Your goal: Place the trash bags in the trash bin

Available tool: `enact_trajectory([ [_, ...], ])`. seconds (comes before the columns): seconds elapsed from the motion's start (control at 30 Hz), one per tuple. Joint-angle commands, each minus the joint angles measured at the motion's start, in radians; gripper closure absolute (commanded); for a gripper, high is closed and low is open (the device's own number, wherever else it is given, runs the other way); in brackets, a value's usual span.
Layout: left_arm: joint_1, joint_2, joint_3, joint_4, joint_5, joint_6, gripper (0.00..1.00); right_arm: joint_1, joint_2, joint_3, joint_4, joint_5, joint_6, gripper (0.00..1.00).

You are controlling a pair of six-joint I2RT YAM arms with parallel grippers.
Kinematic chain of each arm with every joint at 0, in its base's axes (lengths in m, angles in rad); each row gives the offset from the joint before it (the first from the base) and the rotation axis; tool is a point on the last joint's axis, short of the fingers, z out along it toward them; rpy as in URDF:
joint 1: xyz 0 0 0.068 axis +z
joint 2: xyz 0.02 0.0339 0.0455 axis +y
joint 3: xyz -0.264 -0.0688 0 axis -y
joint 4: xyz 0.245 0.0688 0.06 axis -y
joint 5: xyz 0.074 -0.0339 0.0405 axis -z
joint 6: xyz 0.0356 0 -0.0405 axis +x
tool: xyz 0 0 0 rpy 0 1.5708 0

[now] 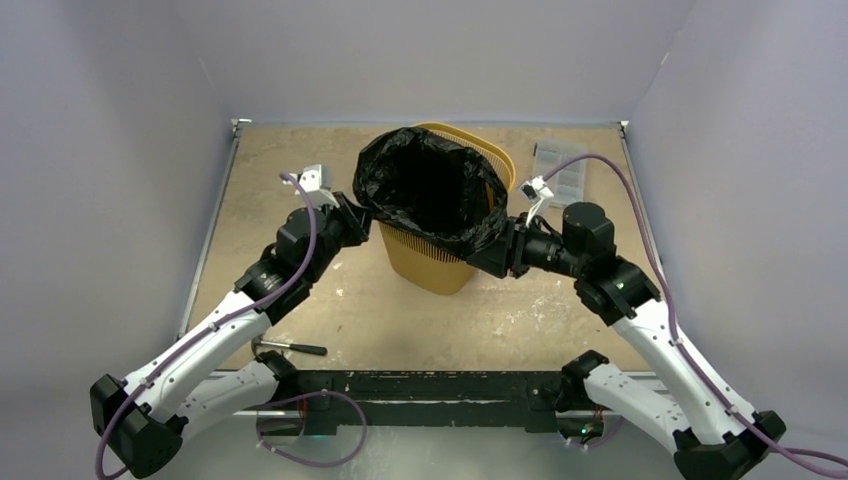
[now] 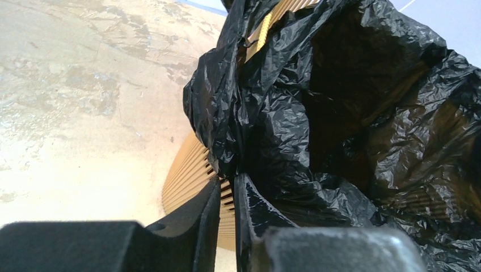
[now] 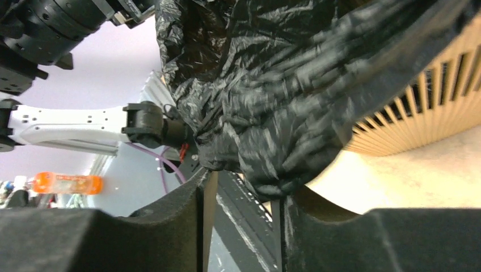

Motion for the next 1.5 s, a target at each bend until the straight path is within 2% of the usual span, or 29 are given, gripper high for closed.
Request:
enact_trajectory([
  [0.0, 0.004, -0.018, 0.011, -0.020, -0.040, 0.006, 0.81, 0.002, -0.066, -0.006, -0.061, 0.084, -0.042, 0.53],
  [0.1, 0.004, -0.047, 0.011, -0.040, -0.058, 0.023, 0.71, 0.002, -0.084, 0.022, -0.124, 0.135, -0.091, 0.48],
  [0.27, 0.003, -0.057, 0.027, -0.091, -0.066, 0.043, 0.59, 0.003, -0.123, 0.074, -0.187, 0.252, -0.155, 0.45],
  [0.4, 0.003, -0.085, 0.027, -0.134, -0.095, 0.063, 0.51, 0.003, -0.172, 0.123, -0.178, 0.347, -0.174, 0.44],
  [0.47, 0.003, -0.112, 0.017, -0.129, -0.120, 0.070, 0.43, 0.003, -0.190, 0.145, -0.164, 0.442, -0.161, 0.42],
  [0.6, 0.004, -0.158, 0.026, -0.124, -0.189, 0.078, 0.39, 0.003, -0.179, 0.192, -0.122, 0.600, -0.109, 0.35],
  [0.77, 0.004, -0.156, 0.078, -0.136, -0.220, 0.106, 0.34, 0.003, -0.058, 0.297, -0.097, 0.529, -0.023, 0.34],
  [0.9, 0.003, -0.099, 0.142, -0.155, -0.229, 0.141, 0.29, 0.002, -0.003, 0.301, -0.029, 0.425, 0.010, 0.34],
  [1.0, 0.004, -0.042, 0.202, -0.209, -0.242, 0.123, 0.27, 0.003, 0.036, 0.299, -0.025, 0.433, 0.033, 0.35],
  [1.13, 0.004, -0.011, 0.203, -0.251, -0.243, 0.091, 0.27, 0.002, 0.064, 0.314, -0.025, 0.471, 0.056, 0.37],
  [1.33, 0.004, -0.052, 0.177, -0.208, -0.226, 0.114, 0.25, 0.001, 0.091, 0.330, -0.090, 0.538, 0.064, 0.43],
  [1.47, 0.003, -0.021, 0.224, -0.220, -0.223, 0.153, 0.24, 0.002, 0.087, 0.320, -0.102, 0.574, 0.075, 0.44],
])
